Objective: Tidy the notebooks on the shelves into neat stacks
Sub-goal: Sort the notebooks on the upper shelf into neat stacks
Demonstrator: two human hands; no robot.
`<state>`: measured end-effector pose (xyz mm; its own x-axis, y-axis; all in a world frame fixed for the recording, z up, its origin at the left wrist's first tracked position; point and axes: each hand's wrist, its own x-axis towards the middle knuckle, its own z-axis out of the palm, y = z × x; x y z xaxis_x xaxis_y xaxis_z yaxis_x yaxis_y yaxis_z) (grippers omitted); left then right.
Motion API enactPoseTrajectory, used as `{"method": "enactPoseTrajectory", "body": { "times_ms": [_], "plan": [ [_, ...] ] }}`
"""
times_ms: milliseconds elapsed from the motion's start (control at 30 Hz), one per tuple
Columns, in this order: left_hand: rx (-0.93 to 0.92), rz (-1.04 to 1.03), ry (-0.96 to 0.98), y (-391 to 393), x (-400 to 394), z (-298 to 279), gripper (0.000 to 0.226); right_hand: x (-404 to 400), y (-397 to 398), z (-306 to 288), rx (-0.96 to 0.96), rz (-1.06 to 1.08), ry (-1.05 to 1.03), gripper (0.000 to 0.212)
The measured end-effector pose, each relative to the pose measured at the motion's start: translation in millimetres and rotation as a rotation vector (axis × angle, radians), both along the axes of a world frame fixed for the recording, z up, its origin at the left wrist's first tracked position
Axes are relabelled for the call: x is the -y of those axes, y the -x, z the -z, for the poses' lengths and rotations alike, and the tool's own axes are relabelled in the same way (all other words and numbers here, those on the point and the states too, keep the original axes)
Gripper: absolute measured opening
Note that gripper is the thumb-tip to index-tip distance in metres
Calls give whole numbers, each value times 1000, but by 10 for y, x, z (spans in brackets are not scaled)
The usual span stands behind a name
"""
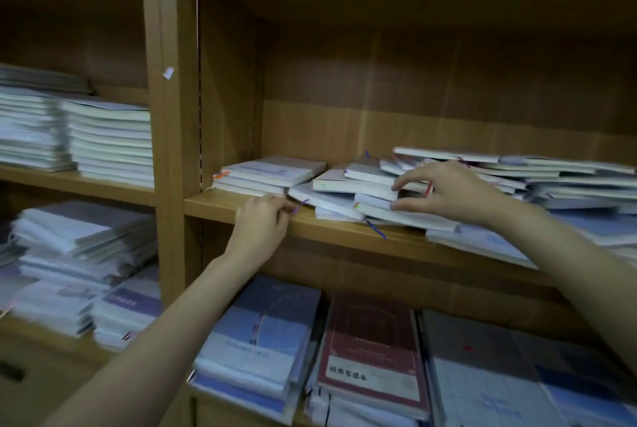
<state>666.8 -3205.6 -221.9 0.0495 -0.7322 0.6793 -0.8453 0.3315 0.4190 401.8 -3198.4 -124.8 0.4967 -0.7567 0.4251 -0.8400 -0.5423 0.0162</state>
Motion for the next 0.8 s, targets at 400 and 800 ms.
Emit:
{"method": "enactPoseTrajectory", "body": {
  "times_ms": [400, 800],
  "plan": [
    [23, 121, 61, 185, -138, 156, 34, 56, 45, 428, -79, 31, 116, 57],
    [108, 105, 1, 236, -155, 172, 51, 97, -14, 462, -74, 305, 156, 30]
  ]
}}
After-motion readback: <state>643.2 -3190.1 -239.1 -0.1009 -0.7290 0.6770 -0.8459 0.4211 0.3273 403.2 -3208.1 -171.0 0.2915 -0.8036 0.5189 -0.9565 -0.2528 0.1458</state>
